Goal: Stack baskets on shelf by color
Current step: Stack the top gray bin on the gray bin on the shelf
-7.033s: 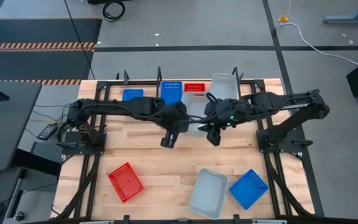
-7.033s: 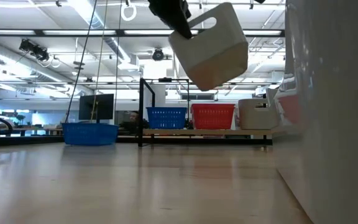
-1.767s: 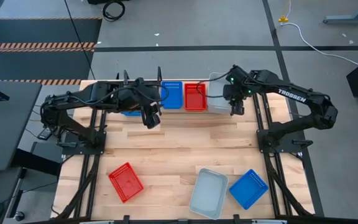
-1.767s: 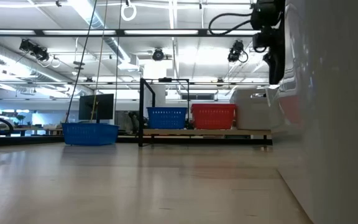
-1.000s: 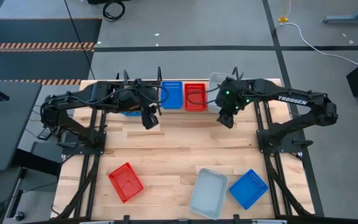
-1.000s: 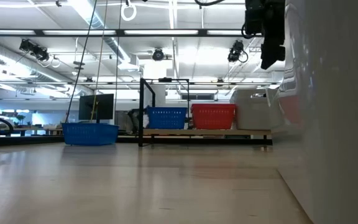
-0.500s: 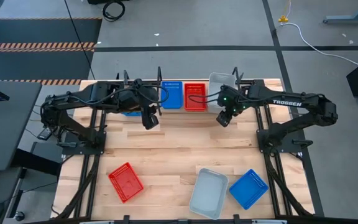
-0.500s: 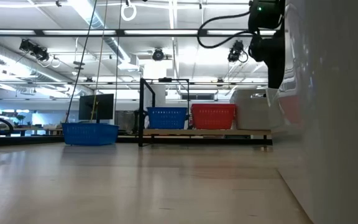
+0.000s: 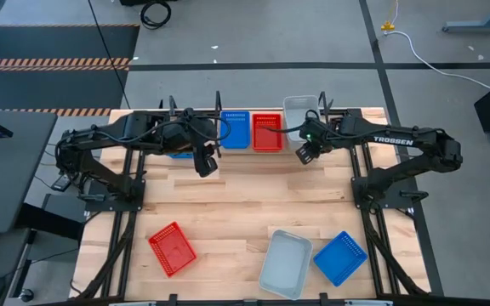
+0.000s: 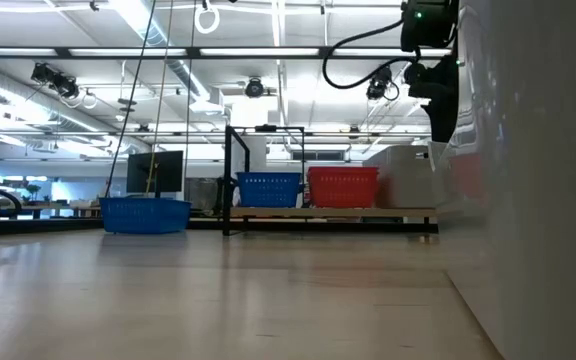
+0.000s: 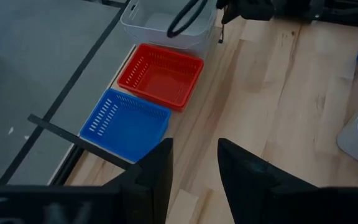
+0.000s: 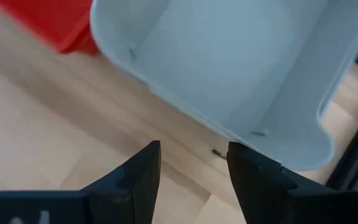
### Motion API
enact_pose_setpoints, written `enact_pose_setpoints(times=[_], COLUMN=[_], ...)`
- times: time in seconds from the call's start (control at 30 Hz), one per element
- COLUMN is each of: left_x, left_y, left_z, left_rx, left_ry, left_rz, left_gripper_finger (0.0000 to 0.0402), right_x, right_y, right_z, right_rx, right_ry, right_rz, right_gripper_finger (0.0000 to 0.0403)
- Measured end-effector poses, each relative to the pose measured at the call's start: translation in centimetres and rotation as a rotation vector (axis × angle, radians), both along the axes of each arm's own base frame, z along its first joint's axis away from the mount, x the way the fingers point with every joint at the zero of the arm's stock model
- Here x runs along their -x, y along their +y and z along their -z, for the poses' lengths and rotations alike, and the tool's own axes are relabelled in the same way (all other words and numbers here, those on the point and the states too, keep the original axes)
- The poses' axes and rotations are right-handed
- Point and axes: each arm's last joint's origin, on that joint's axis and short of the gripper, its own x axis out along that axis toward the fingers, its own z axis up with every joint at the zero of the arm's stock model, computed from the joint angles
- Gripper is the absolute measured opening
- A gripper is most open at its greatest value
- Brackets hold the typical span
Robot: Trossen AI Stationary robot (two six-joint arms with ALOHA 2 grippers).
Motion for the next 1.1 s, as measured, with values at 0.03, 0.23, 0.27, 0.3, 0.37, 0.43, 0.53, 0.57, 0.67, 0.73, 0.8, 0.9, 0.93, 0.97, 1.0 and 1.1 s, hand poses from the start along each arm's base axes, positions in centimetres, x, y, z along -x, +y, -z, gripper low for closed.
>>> enact_pose_setpoints(times=[0.03,0.23,0.27,0.3,0.37,0.43,0.53,0.57,0.67,0.73,0.8,0.9,0.93,0.97,1.0,1.1], left_x=[0.0,0.0,0.0,0.1,0.1,0.1,0.1,0.1,0.1,0.1,0.1,0.1,0.1,0.1,0.1,0.1], left_y=[0.0,0.0,0.0,0.0,0.0,0.0,0.0,0.0,0.0,0.0,0.0,0.0,0.0,0.0,0.0,0.0], left_z=[0.0,0.0,0.0,0.1,0.1,0.1,0.1,0.1,0.1,0.1,0.1,0.1,0.1,0.1,0.1,0.1], left_rx=[0.001,-0.002,-0.002,-0.005,-0.015,-0.018,-0.019,-0.019,-0.021,-0.024,-0.025,-0.022,-0.020,-0.019,-0.018,-0.018], left_ry=[-0.001,0.004,0.006,0.012,0.021,0.023,0.023,0.023,0.024,0.026,0.027,0.025,0.023,0.023,0.022,0.022], left_rz=[-0.001,0.002,0.002,0.005,0.016,0.019,0.020,0.020,0.022,0.025,0.027,0.024,0.021,0.020,0.019,0.019], left_gripper_finger=[0.0133,0.0133,0.0133,0.0133,0.0133,0.0133,0.0133,0.0133,0.0133,0.0133,0.0133,0.0133,0.0133,0.0133,0.0133,0.0133], right_x=[0.0,-0.2,-0.3,-0.4,-0.6,-1.0,-1.8,-1.9,-2.2,-2.1,-1.8,-1.2,-1.1,-1.0,-0.9,-1.0], right_y=[0.0,0.4,0.6,0.7,1.0,1.1,1.3,1.3,1.2,0.9,0.1,-1.5,-2.1,-2.5,-3.0,-4.0], right_z=[0.0,0.1,0.1,0.1,-0.3,-1.2,-3.7,-4.7,-7.7,-9.0,-9.4,-8.5,-7.8,-7.1,-6.4,-4.5], right_rx=[-0.003,-0.109,-0.128,-0.143,-0.155,-0.134,-0.061,-0.023,0.109,0.217,0.307,0.317,0.291,0.256,0.218,0.104], right_ry=[-0.005,-0.050,-0.057,-0.064,-0.078,-0.106,-0.149,-0.161,-0.179,-0.161,-0.121,-0.078,-0.071,-0.071,-0.072,-0.077], right_rz=[0.012,-0.019,-0.031,-0.043,-0.072,-0.128,-0.263,-0.308,-0.416,-0.387,-0.310,-0.197,-0.157,-0.122,-0.089,-0.028], right_gripper_finger=[0.0188,0.0188,0.0188,0.0187,0.0187,0.0187,0.0187,0.0187,0.0187,0.0187,0.0187,0.0187,0.0187,0.0187,0.0187,0.0187])
